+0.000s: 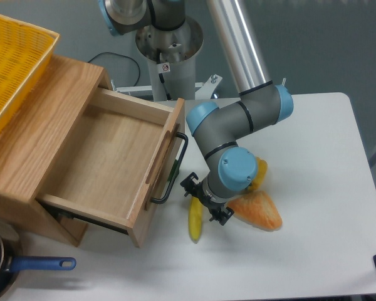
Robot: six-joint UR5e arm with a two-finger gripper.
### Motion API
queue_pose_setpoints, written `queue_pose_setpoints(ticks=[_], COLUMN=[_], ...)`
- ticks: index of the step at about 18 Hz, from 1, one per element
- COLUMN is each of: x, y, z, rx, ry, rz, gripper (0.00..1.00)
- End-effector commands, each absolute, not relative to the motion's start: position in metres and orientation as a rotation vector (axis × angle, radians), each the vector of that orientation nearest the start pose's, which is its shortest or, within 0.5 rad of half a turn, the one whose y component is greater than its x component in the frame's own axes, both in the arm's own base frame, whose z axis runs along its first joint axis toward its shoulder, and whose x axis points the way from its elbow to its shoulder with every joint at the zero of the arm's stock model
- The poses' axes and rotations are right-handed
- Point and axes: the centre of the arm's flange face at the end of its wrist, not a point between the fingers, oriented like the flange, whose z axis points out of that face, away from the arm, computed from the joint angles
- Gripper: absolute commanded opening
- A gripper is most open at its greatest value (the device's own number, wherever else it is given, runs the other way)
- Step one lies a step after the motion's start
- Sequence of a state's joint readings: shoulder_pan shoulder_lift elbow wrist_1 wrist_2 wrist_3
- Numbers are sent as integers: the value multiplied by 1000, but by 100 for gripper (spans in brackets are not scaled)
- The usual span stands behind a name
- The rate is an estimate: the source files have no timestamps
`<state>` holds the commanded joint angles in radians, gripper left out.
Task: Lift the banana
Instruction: 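Lower the gripper onto the banana's stem end and close it, then lift the gripper with the banana, dragging the orange object aside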
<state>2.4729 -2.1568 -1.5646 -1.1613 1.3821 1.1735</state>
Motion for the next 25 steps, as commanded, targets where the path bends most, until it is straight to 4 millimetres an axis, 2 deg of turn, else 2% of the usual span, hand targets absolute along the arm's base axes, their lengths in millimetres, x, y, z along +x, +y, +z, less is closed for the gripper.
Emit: queue_pose_setpoints(ticks=[6,9,17,23,24,25], x=[-408,-409,-409,-411,-413,-414], y=[524,522,522,521,521,522], z=[185,182,182,181,183,184], rx=[-3029,-3050,-3052,-3052,-3051,-3051], ry=[373,378,383,383,376,374], rz=[-352,-341,-338,-340,-334,-332], gripper=[100,93,92,58,52,41])
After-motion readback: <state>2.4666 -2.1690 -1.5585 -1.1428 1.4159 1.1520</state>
